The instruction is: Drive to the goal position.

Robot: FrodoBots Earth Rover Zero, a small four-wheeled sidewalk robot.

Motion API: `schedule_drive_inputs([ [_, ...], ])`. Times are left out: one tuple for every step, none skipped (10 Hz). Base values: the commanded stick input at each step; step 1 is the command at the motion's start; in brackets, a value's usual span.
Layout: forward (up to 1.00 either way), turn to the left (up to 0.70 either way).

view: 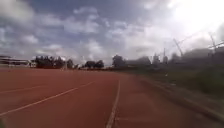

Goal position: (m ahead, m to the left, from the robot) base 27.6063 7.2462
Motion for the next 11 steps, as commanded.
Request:
schedule_drive_inputs([
  [0.70,0.00],
  [0.70,0.00],
  [0.70,0.00],
  [0.70,0.00],
  [0.70,0.00],
  [0.70,0.00],
  [0.70,0.00],
  [0.70,0.00],
  [0.70,0.00],
  [0.70,0.00],
  [0.70,0.00],
])
